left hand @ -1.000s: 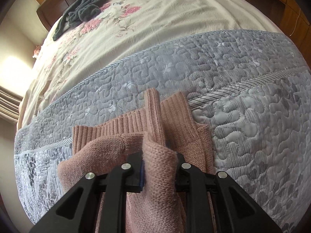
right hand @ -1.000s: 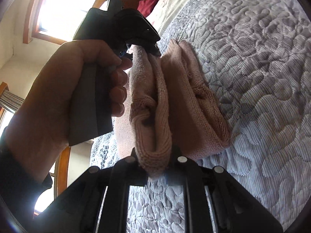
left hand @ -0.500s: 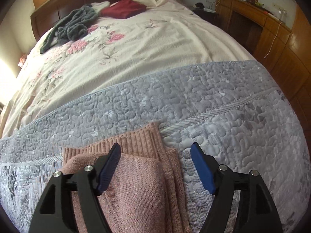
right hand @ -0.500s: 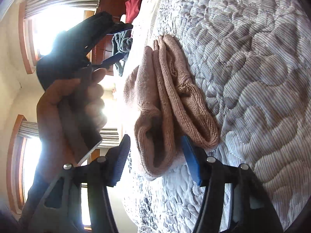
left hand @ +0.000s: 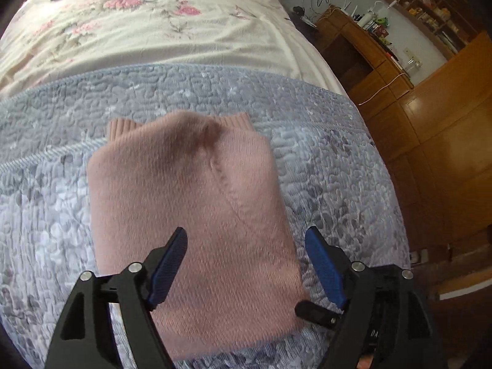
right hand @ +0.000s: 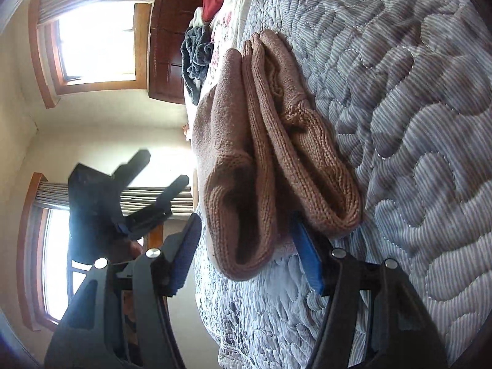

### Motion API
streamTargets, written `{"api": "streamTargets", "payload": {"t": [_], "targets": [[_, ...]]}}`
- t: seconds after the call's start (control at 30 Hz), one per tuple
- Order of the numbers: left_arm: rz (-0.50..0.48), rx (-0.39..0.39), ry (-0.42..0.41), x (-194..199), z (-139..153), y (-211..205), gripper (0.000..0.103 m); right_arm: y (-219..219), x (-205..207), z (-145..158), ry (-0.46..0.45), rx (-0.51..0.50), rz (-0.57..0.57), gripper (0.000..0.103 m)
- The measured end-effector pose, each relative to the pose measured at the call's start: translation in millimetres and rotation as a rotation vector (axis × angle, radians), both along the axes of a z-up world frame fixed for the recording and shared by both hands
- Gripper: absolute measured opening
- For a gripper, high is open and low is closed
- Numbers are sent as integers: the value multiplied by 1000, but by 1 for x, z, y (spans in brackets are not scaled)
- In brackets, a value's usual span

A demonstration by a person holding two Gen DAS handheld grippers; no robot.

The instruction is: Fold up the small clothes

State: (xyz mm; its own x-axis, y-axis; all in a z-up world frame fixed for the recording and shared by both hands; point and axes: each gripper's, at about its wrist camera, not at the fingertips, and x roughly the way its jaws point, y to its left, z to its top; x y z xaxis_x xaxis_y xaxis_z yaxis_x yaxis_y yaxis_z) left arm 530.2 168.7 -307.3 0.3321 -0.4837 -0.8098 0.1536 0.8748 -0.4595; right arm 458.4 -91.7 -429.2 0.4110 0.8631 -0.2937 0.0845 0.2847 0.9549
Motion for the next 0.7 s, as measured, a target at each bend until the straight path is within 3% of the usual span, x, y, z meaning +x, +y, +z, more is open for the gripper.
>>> {"api": "streamTargets", "payload": {"t": [0.13, 0.23, 0.4, 0.5, 0.53, 0.6, 0.7], "targets": [[19, -184, 25, -36, -16, 30, 79, -2, 8, -3, 22, 83, 15, 66], [21, -268, 29, -52, -25, 45, 79, 0, 28, 2, 49, 115, 88, 71], [69, -404, 49, -65, -39, 69, 79, 4, 79, 25, 61, 66, 190, 71], [90, -451, 69, -71, -47, 78, 79, 16, 103, 34, 87, -21, 256, 70], [94, -463, 72, -72, -48, 81, 79, 23, 110, 35, 96, -60, 278, 65], [94, -486, 70, -74, -47, 84, 79, 34, 117, 43, 90, -170, 312, 27], [75, -504, 61, -76, -40, 85, 79, 31, 117, 72, 18, -283, 301, 20]]}}
